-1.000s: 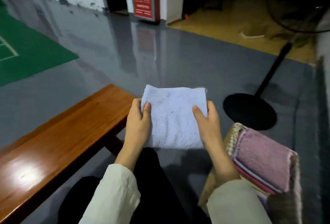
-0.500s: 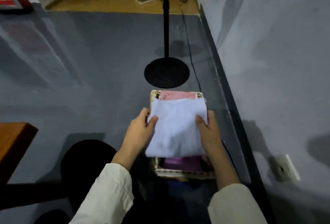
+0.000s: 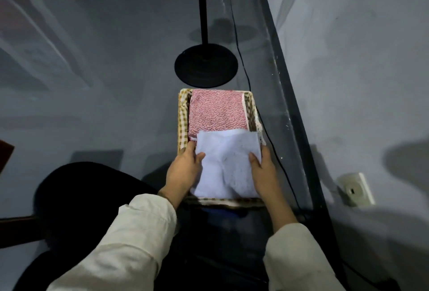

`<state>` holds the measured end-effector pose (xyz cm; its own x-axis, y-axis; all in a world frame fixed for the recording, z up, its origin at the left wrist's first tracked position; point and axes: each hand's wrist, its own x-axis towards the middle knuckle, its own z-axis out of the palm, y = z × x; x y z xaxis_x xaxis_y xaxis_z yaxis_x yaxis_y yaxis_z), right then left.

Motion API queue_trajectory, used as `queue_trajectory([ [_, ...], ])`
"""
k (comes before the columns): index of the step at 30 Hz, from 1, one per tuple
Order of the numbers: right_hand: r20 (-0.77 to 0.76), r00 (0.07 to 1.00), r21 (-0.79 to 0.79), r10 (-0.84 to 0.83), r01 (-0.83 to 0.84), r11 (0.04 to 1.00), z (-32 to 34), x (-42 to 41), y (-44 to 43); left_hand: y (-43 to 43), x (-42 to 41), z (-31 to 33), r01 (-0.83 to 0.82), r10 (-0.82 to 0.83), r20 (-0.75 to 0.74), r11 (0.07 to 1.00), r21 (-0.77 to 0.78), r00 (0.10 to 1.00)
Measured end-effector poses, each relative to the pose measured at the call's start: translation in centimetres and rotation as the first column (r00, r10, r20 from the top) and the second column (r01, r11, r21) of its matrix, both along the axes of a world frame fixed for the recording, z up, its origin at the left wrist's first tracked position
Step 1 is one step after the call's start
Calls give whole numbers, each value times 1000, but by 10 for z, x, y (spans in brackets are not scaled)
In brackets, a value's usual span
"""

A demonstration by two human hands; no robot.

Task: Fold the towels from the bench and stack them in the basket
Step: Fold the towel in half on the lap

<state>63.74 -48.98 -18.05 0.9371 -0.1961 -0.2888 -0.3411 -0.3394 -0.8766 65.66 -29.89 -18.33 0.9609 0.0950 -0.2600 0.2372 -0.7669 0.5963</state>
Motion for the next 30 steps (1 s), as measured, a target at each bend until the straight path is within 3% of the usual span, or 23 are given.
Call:
queue_trajectory([
  [8, -94, 995, -73, 40, -47, 996, -19, 6, 0, -1, 1, -13, -36, 36, -20, 999, 12, 999],
  [13, -171, 979, -294, 111, -159, 942, -29, 10, 0, 3, -2, -20, -11, 16, -39, 991, 134, 999],
  [23, 49, 946, -434, 321, -269, 860, -2, 25, 36, 13, 3, 0, 71, -81, 32, 969, 237, 996],
  [27, 201, 873, -425, 445, -332, 842, 25, 43, 91, 49, 3, 35, 31, -64, 97, 950, 311, 993],
  [30, 204, 793, -484, 574, -428, 763, 52, 53, 147, 98, -7, 65, -91, 33, 168, 932, 352, 985],
])
